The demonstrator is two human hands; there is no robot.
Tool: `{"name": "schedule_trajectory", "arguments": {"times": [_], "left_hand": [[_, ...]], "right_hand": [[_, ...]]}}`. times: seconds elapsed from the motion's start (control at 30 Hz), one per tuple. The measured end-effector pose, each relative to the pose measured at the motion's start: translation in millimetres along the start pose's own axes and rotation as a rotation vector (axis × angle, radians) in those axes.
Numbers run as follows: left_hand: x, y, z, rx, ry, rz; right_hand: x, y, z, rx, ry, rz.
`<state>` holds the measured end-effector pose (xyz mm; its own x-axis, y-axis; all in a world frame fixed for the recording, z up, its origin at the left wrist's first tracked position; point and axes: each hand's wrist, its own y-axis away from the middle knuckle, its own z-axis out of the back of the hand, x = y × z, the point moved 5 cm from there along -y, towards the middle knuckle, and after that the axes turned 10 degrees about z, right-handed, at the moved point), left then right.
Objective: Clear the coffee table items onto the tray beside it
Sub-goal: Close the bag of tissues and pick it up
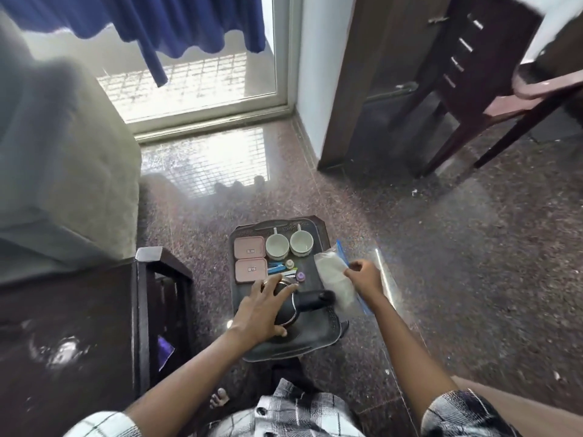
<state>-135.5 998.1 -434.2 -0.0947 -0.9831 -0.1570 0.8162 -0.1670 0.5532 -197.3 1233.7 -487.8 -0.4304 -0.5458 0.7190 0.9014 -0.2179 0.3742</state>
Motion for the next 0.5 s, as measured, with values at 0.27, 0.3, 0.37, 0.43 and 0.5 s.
{"name": "schedule_trajectory", "arguments": {"times": [0.27,0.3,0.37,0.43,0.5], "left_hand": [[0,-1,2,0.015,0.05,0.015],[0,-1,2,0.019,0.052,0.016],[0,-1,2,0.023,0.053,0.018],[1,-1,1,0.024,0.055,0.022],[1,-1,0,0.033,0.055,0.025]], "right_hand": [[1,0,-19,0.0,0.103,-0.004],[-1,1,-23,0.013,0.119,-0.002],[-7,3,-29,0.026,0.134,-0.009],[-16,3,-34,0.009,0.13,-0.024],[-22,3,-38,-0.021,0.133,-0.05]]}}
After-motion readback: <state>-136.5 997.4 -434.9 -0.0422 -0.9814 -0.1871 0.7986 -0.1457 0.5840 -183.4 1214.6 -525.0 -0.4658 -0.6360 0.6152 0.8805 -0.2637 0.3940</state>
